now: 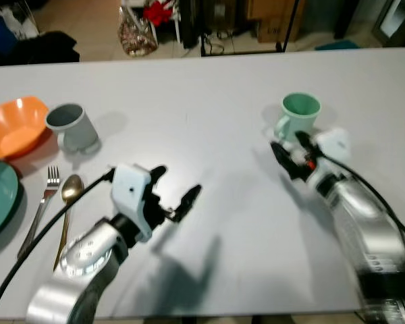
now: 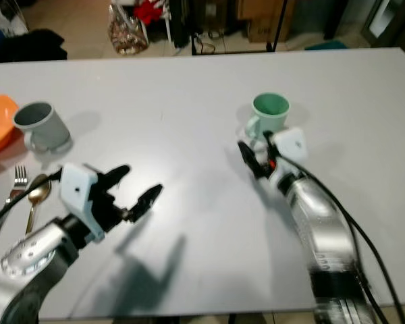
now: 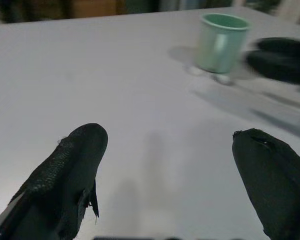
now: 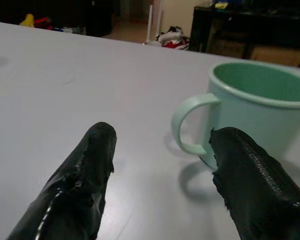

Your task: Setting the table

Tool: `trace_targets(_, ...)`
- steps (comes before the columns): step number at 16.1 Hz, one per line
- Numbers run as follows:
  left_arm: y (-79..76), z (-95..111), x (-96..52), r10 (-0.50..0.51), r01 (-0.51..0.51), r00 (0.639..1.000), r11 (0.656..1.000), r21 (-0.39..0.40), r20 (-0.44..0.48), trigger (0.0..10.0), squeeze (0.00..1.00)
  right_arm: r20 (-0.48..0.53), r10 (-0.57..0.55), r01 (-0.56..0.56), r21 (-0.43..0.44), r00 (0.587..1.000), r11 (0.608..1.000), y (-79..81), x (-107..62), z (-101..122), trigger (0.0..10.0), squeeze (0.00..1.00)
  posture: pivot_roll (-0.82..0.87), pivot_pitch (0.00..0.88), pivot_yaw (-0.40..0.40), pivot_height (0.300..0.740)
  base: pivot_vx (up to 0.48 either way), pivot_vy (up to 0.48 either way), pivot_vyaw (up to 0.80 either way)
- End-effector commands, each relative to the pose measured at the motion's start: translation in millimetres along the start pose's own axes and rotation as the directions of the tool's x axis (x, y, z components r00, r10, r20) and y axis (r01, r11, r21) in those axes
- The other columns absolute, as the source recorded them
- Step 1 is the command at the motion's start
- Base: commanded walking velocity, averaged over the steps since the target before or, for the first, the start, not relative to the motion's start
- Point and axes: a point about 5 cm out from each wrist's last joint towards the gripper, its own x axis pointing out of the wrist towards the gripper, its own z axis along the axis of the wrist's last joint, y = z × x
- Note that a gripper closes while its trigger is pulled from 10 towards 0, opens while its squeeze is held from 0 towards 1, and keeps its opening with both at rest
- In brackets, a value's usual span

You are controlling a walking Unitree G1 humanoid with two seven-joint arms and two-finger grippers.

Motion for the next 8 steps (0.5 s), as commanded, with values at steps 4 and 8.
trace_targets(4, 1.5, -2.2, -5.2, 0.137, -0.138, 0.990, 0.989, 0.057, 0.017, 10.0, 0.00, -0.006, -0.021, 0.022, 0.055, 1.000, 0.998, 26.7, -24.7, 3.1, 10.0, 1.00, -0.08, 0.095, 0.120, 0.740, 0.000, 0.000, 0.80)
trace_targets(8, 12.0, -4.4, -13.6, 0.370, -0.372, 0.928, 0.923, 0.095, 0.037, 10.0, 0.00, -0.053, 0.043, -0.037, 0.121, 0.998, 0.992, 52.0, -32.4, 1.8, 10.0, 1.00, -0.07, 0.089, 0.104, 0.740, 0.000, 0.000, 0.80)
